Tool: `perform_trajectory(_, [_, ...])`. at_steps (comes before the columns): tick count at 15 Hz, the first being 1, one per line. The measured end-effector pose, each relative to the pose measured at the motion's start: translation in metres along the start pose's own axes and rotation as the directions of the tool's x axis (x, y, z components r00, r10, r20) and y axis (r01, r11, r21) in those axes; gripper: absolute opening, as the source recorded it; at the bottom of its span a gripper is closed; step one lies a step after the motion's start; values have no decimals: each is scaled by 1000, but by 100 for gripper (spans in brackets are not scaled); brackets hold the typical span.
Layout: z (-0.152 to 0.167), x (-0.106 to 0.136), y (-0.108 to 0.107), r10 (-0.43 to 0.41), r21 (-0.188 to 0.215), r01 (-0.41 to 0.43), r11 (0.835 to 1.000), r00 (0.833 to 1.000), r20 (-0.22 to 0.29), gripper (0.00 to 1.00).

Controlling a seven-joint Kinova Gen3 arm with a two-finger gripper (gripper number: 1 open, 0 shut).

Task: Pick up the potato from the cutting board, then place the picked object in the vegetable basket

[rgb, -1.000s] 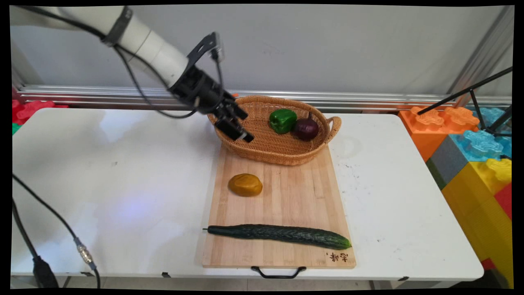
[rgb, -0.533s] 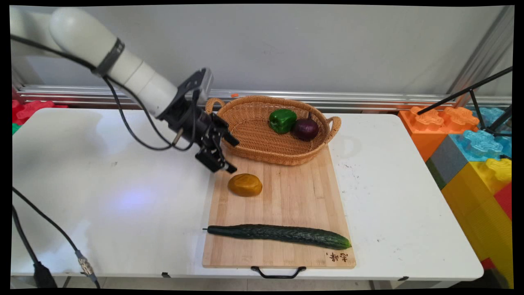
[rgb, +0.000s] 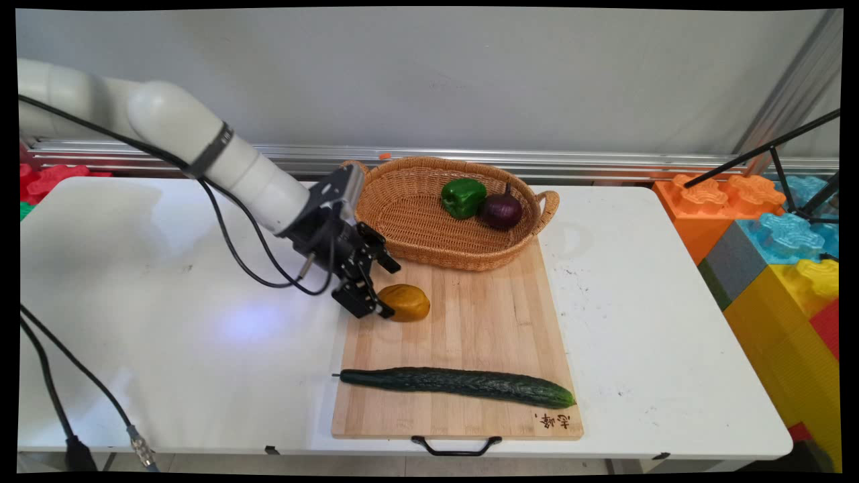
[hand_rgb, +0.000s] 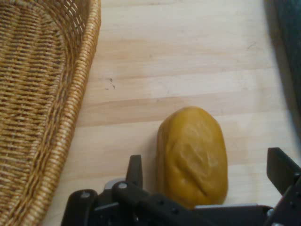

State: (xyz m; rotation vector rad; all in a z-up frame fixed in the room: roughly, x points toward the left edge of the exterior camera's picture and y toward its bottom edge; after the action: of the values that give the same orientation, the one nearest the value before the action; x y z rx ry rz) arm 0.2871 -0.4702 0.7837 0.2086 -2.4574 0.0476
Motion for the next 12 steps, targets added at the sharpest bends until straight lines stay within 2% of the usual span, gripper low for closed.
perform_trajectory(8, [35, -5, 2, 18, 26, -18, 999, 1000, 3, 100])
perform_trajectory(9, [37, -4, 2, 22, 26, -22, 999, 1000, 4, 0])
perform_trajectory(12, [39, -3, 4, 30, 27, -30, 999, 1000, 2, 0])
